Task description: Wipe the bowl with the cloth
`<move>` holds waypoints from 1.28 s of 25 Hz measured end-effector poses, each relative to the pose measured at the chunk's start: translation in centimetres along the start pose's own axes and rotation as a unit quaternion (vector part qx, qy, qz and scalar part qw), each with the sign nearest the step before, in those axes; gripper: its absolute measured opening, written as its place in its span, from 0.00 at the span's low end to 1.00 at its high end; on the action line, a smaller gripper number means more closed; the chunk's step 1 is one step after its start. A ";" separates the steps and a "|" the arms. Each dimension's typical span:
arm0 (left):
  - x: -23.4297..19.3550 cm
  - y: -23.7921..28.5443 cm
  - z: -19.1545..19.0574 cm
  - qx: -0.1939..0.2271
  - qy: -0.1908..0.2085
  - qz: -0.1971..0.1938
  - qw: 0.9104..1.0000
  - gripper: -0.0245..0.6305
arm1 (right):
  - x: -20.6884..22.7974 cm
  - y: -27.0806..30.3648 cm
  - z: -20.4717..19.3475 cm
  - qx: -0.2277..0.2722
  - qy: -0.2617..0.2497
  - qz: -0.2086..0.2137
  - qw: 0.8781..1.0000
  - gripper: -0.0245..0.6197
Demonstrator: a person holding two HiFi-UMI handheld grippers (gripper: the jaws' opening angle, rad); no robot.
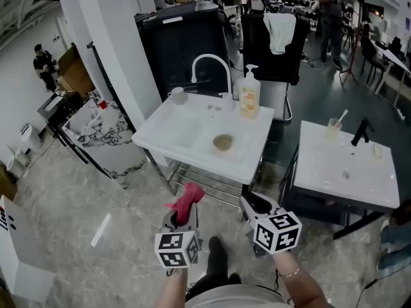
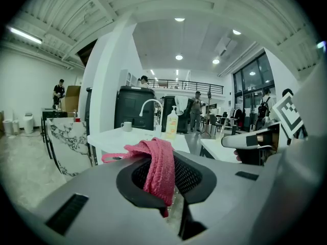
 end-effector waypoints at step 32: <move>-17.7 29.7 1.9 -0.009 -0.021 -0.049 0.999 0.13 | 9.4 31.7 1.0 -0.041 0.038 -0.069 0.996 0.25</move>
Point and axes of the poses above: the fingertips, and each gripper's own axes: y forward along the fingers, x to its right, z out of its top, the point moved 5 cm from there along -y, backward along the fingers, and after that the axes turned 15 degrees about x, right-handed, at the moved point
